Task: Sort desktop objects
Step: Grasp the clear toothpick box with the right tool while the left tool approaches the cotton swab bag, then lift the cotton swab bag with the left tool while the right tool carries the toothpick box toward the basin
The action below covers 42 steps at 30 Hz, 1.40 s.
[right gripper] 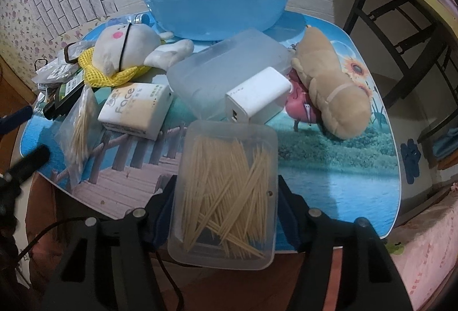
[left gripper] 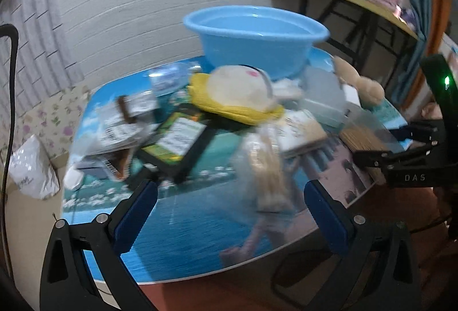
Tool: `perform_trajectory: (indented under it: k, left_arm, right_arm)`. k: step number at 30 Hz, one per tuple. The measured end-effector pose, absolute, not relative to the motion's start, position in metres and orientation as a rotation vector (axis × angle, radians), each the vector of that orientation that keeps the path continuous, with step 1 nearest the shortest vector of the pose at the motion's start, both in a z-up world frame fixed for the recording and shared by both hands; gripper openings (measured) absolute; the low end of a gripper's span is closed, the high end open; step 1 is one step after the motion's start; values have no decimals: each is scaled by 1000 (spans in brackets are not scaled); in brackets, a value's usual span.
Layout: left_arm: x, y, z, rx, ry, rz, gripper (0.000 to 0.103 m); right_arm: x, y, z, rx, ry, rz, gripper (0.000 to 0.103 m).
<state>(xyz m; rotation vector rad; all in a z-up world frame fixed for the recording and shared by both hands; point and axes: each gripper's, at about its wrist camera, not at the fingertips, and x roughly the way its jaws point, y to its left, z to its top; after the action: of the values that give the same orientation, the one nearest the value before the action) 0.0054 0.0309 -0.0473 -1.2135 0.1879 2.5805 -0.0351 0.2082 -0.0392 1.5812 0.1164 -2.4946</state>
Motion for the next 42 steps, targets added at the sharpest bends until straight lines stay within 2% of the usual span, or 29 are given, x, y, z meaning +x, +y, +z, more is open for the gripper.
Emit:
perform_trajectory:
  k: [16, 20, 25, 27, 31, 33, 42]
  left_arm:
    - [-5, 53, -77, -1319, 256, 2585, 101]
    - [-4, 50, -76, -1307, 176, 2558, 73]
    - [-2, 49, -70, -1297, 178, 2583, 61]
    - [-1, 46, -63, -1279, 156, 2594, 53]
    - [1, 40, -49, -1246, 110, 2612, 46]
    - [3, 37, -40, -1230, 84, 2612, 29]
    - [7, 34, -16, -1151, 72, 2642, 27]
  right_arm:
    - [-37, 205, -40, 1515, 134, -2470, 65]
    - [-36, 204, -42, 1494, 158, -2480, 66]
    - [-36, 207, -40, 1470, 133, -2465, 62]
    - [-34, 208, -37, 1445, 118, -2460, 61]
    - [-29, 207, -18, 1324, 127, -2473, 61]
    - [-27, 207, -11, 1287, 115, -2470, 61]
    - [-27, 202, 8, 1199, 88, -2475, 61]
